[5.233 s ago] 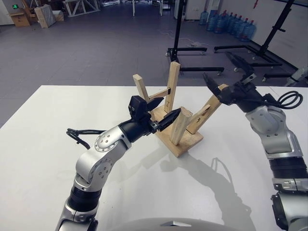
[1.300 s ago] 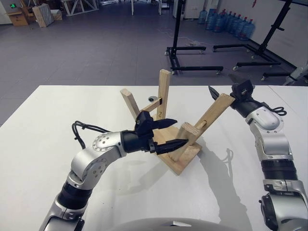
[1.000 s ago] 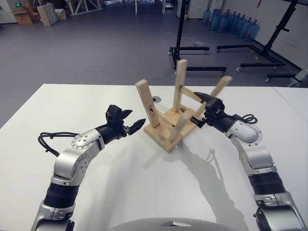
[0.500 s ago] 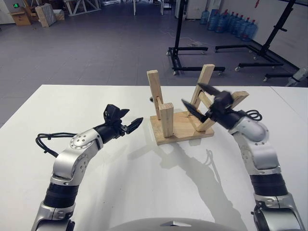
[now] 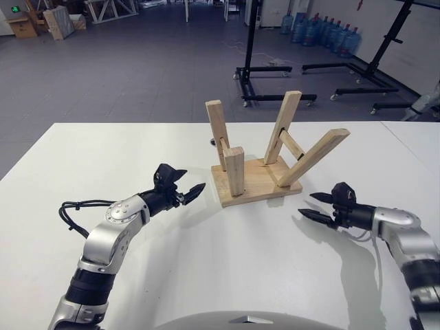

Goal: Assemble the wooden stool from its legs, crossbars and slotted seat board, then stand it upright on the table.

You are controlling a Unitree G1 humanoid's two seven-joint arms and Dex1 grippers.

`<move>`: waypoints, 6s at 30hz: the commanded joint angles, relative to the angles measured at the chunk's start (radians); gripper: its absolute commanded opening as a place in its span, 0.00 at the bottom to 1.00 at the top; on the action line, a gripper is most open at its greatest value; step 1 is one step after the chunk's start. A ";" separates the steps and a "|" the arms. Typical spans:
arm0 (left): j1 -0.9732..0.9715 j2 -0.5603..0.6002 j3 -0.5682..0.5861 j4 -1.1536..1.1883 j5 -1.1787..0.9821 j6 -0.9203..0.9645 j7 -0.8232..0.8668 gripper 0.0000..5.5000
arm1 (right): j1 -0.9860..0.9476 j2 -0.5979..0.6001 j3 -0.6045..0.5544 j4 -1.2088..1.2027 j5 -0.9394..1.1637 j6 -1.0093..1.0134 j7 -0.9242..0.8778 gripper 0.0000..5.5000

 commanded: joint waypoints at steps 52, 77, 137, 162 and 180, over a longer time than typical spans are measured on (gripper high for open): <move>-0.546 -0.052 -0.021 1.044 0.158 -0.695 -0.672 0.71 | -0.183 0.142 0.016 0.116 -0.070 -0.276 0.300 0.73; -0.490 -0.083 0.029 0.948 0.090 -0.595 -0.824 0.23 | -0.187 0.168 0.014 0.143 -0.058 -0.324 0.360 0.21; -0.025 0.364 0.201 0.293 -0.270 0.071 -0.620 0.70 | -0.171 -0.170 0.150 -0.291 0.359 0.874 0.457 0.64; 0.035 0.327 -0.111 0.234 0.201 -0.528 -0.641 0.70 | 0.263 0.018 0.046 -0.171 0.008 -0.306 0.431 0.64; 0.028 0.307 -0.121 0.190 0.179 -0.486 -0.643 0.70 | 0.179 0.083 0.055 -0.059 0.006 -0.409 0.454 0.64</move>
